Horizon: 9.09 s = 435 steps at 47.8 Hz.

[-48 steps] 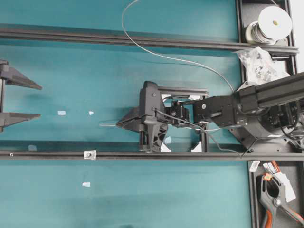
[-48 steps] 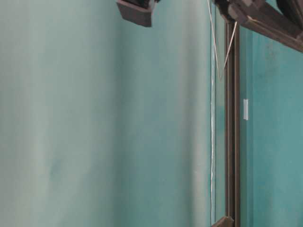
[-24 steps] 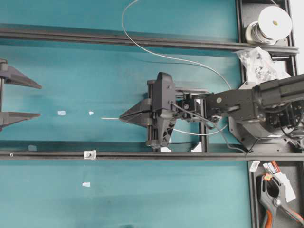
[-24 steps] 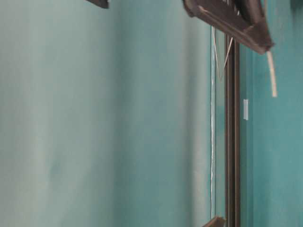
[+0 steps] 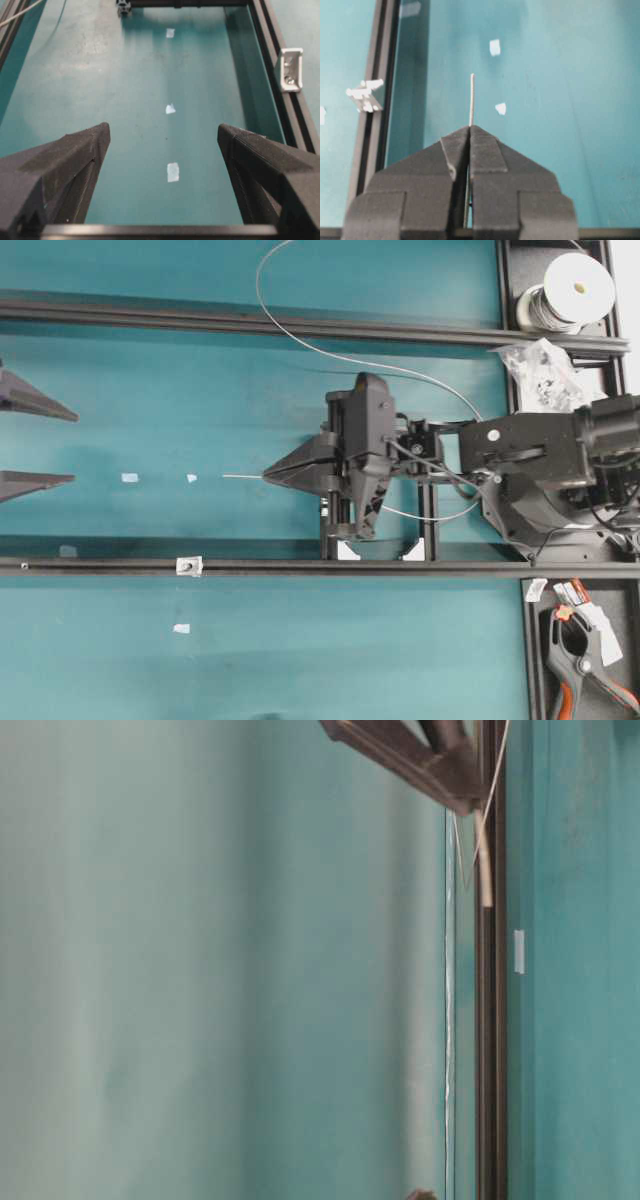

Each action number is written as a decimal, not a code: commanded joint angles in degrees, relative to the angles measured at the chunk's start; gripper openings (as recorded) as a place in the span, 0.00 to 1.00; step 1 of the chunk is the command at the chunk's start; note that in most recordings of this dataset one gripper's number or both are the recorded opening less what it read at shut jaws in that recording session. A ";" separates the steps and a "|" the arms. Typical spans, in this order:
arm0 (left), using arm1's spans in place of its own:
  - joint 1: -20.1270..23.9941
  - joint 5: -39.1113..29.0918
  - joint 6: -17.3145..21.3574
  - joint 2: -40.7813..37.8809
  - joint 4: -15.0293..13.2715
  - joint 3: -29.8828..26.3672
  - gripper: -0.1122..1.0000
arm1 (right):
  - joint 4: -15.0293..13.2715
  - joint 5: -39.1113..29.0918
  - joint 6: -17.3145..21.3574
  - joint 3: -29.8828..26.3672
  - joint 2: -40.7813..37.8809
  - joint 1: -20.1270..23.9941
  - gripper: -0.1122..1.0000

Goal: Insert the wire through the hole in the metal fitting.

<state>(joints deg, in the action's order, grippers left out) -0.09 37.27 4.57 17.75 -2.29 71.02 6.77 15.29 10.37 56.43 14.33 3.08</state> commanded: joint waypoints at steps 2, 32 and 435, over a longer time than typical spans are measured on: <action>-0.09 -0.26 0.00 2.72 0.00 0.18 0.83 | -0.09 0.53 0.00 0.35 2.29 -0.09 0.09; -4.31 8.09 -2.55 1.49 -0.62 4.04 0.83 | 6.15 18.19 0.18 9.23 2.55 8.44 0.09; -11.78 9.23 -11.87 -32.61 -1.05 -20.74 0.58 | 26.98 33.57 -9.32 -10.46 -30.32 20.30 0.09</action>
<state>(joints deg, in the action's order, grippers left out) -11.87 46.58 -7.21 -15.91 -3.25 51.24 33.84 48.69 0.97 46.32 -16.79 23.64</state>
